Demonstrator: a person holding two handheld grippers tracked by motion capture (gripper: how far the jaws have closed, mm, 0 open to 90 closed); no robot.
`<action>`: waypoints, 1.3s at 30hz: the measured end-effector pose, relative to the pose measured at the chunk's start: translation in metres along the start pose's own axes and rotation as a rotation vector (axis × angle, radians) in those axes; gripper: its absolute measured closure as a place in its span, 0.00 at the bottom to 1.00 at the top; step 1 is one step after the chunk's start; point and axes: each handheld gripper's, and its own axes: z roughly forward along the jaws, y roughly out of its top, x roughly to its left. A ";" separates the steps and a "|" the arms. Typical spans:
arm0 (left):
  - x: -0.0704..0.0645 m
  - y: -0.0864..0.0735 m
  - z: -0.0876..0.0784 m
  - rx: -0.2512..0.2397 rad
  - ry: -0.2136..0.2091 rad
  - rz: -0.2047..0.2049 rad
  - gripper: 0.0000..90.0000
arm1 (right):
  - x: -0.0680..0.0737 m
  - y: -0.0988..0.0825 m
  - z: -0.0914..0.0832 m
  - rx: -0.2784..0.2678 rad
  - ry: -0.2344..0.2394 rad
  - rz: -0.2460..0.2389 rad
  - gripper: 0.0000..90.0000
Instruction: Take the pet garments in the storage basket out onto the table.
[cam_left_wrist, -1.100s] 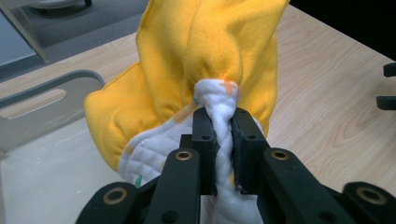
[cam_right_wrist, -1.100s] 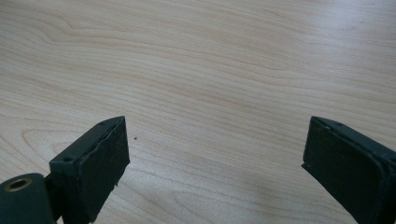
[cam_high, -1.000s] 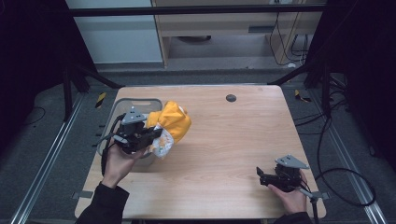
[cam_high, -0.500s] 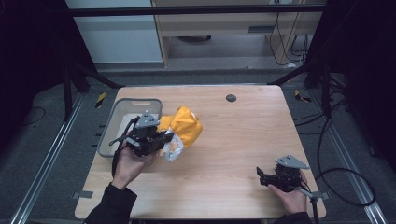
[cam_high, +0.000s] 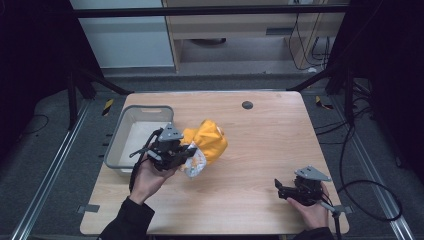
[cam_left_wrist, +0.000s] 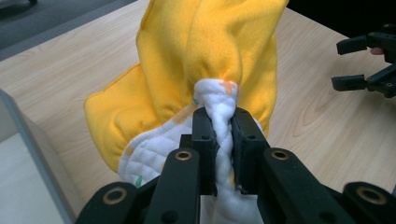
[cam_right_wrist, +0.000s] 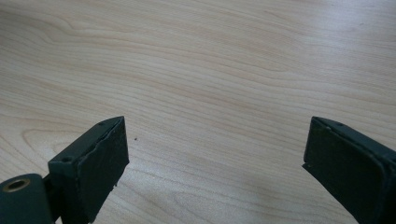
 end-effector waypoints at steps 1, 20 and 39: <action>-0.001 0.000 0.002 0.002 -0.003 0.006 0.90 | 0.000 0.000 0.000 0.001 0.002 0.004 0.07; -0.019 -0.008 0.030 0.037 -0.059 0.043 0.90 | 0.000 0.000 0.000 0.000 0.001 -0.004 0.07; -0.031 -0.016 0.057 0.097 -0.108 0.073 0.90 | 0.000 0.000 0.000 0.002 0.001 -0.006 0.07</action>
